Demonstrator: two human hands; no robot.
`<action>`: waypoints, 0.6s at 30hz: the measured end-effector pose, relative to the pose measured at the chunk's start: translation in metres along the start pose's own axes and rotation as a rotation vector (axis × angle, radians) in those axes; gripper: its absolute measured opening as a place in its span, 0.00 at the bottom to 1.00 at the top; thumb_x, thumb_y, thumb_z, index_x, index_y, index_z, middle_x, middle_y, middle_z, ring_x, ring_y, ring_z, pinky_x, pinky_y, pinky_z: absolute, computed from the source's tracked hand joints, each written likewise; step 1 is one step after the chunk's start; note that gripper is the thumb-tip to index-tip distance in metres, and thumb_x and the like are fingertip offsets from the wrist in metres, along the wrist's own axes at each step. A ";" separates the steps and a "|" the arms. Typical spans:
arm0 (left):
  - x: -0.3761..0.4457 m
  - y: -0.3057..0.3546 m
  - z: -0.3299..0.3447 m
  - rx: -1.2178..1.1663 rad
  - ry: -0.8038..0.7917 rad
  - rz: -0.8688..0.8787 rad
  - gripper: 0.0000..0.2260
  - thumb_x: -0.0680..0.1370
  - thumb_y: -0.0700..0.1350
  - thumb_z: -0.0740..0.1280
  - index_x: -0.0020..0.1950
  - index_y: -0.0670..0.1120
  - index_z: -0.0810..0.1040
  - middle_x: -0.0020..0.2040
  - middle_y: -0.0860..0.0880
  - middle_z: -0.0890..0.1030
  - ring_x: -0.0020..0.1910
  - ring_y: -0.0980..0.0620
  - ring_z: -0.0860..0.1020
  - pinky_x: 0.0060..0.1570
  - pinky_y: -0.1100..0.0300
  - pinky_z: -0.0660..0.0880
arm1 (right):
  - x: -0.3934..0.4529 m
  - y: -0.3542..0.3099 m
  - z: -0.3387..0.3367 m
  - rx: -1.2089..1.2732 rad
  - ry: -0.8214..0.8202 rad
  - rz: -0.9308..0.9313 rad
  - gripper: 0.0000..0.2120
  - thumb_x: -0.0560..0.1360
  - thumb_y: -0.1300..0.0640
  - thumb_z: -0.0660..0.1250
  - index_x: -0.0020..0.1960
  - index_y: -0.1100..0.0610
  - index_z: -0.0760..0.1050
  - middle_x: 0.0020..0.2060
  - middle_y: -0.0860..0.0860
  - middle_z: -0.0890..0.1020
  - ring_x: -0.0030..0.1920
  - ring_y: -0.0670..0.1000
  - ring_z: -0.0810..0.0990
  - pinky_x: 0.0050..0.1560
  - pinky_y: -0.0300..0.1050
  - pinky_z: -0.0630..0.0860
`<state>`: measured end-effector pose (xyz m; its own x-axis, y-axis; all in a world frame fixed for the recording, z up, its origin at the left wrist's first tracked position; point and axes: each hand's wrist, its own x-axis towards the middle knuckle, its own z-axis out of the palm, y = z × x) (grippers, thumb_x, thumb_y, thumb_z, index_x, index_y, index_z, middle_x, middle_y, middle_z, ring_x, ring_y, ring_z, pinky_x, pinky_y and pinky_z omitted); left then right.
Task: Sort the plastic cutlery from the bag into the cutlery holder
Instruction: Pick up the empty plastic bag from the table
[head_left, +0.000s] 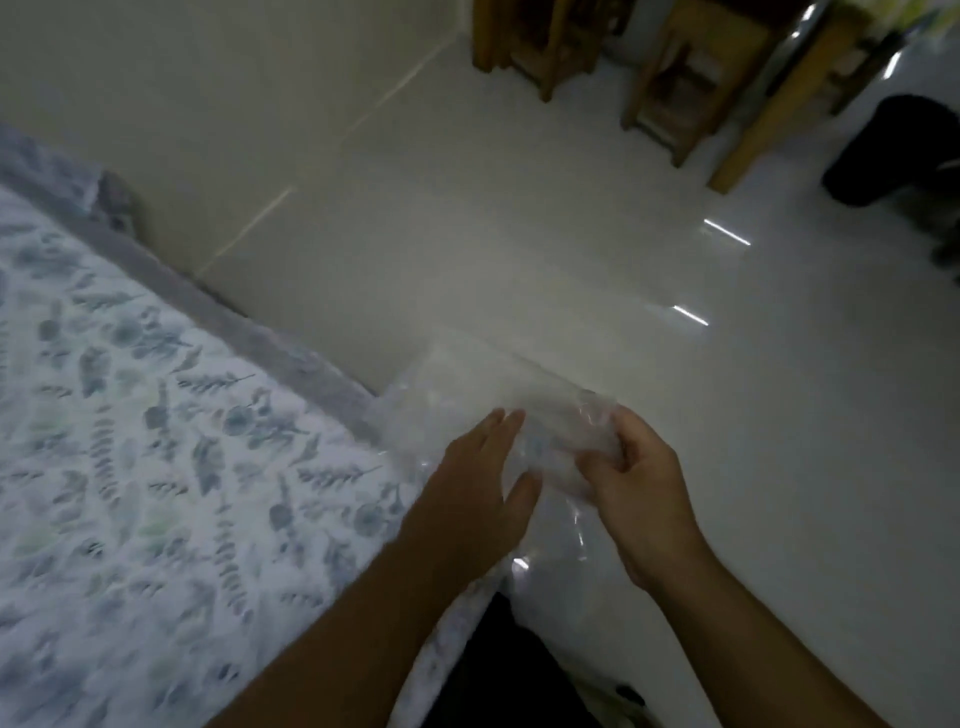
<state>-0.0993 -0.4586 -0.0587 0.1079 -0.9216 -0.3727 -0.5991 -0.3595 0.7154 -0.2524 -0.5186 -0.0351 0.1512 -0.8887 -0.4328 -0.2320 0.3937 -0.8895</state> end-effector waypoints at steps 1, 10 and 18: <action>0.024 0.006 0.010 -0.021 -0.049 0.012 0.28 0.81 0.56 0.61 0.80 0.53 0.59 0.79 0.53 0.62 0.77 0.55 0.60 0.77 0.59 0.55 | 0.015 0.009 -0.011 0.015 0.058 0.002 0.26 0.77 0.75 0.61 0.61 0.50 0.83 0.51 0.44 0.88 0.53 0.46 0.86 0.56 0.50 0.84; 0.200 -0.061 0.116 0.231 -0.573 -0.187 0.14 0.83 0.44 0.60 0.67 0.40 0.73 0.65 0.42 0.77 0.64 0.42 0.75 0.58 0.57 0.70 | 0.164 0.189 -0.022 -0.398 0.223 -0.007 0.29 0.70 0.80 0.59 0.61 0.57 0.83 0.59 0.53 0.81 0.61 0.50 0.78 0.60 0.21 0.64; 0.252 -0.112 0.156 0.606 -0.719 -0.200 0.25 0.86 0.49 0.55 0.80 0.41 0.55 0.78 0.40 0.62 0.75 0.41 0.65 0.73 0.50 0.65 | 0.263 0.266 0.003 -0.857 -0.265 0.471 0.45 0.78 0.50 0.71 0.83 0.55 0.46 0.77 0.59 0.66 0.72 0.63 0.71 0.65 0.55 0.75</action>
<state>-0.1288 -0.6275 -0.3244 -0.1386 -0.4688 -0.8724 -0.9526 -0.1779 0.2469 -0.2711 -0.6468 -0.3866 0.0507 -0.5649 -0.8236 -0.9189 0.2967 -0.2600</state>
